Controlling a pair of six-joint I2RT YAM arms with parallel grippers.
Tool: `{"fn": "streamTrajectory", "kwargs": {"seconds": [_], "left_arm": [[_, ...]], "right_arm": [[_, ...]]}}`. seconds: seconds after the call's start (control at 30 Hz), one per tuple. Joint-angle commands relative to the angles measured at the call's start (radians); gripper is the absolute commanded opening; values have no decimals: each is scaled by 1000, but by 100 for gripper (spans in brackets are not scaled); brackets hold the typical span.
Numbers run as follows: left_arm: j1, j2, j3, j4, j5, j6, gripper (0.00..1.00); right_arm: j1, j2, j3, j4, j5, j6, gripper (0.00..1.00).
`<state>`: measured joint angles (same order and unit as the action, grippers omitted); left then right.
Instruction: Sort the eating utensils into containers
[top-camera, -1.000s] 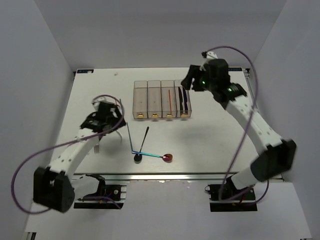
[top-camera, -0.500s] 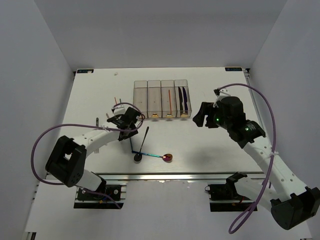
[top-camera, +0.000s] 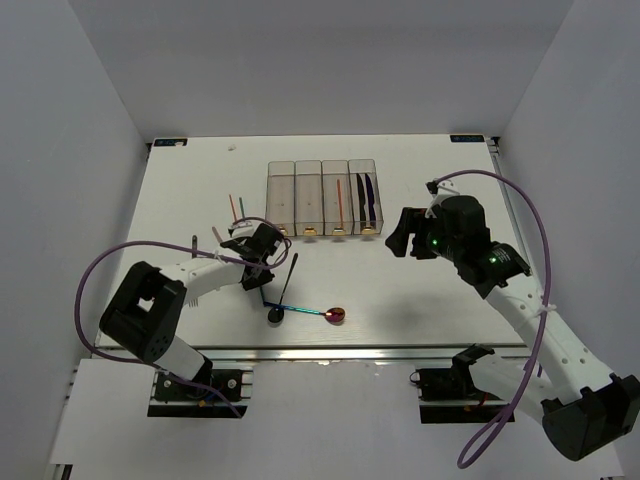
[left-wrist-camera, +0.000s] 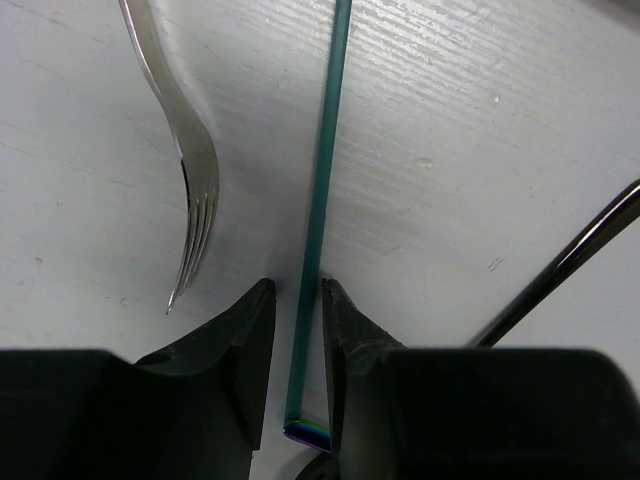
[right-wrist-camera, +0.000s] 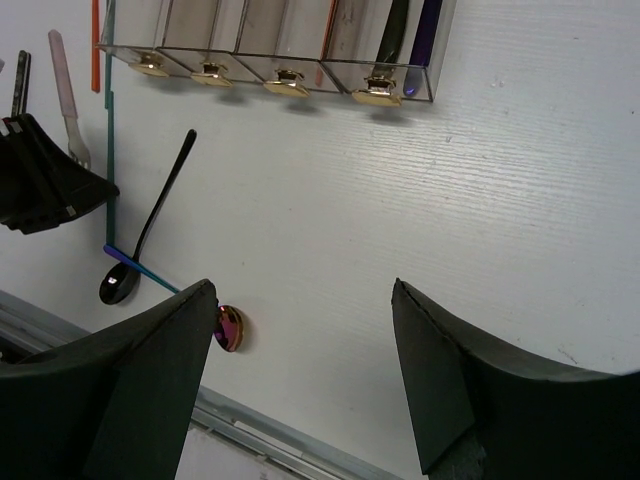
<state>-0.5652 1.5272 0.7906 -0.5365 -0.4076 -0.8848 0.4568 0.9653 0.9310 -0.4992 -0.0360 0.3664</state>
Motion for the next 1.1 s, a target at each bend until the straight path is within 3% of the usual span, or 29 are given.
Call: {"fn": "streamTrajectory", "kwargs": {"seconds": [0.0, 0.2, 0.3, 0.47, 1.07], "left_arm": [[-2, 7, -21, 29, 16, -5, 35], [-4, 48, -31, 52, 36, 6, 29], [-4, 48, -24, 47, 38, 10, 13], [-4, 22, -2, 18, 30, 17, 0], [-4, -124, 260, -189, -126, 150, 0]], "right_arm": [[3, -28, 3, 10, 4, -7, 76], [2, -30, 2, 16, 10, 0, 76], [3, -31, -1, 16, 18, 0, 76], [3, -39, -9, 13, 21, 2, 76], [3, -45, -15, 13, 31, 2, 76]]}}
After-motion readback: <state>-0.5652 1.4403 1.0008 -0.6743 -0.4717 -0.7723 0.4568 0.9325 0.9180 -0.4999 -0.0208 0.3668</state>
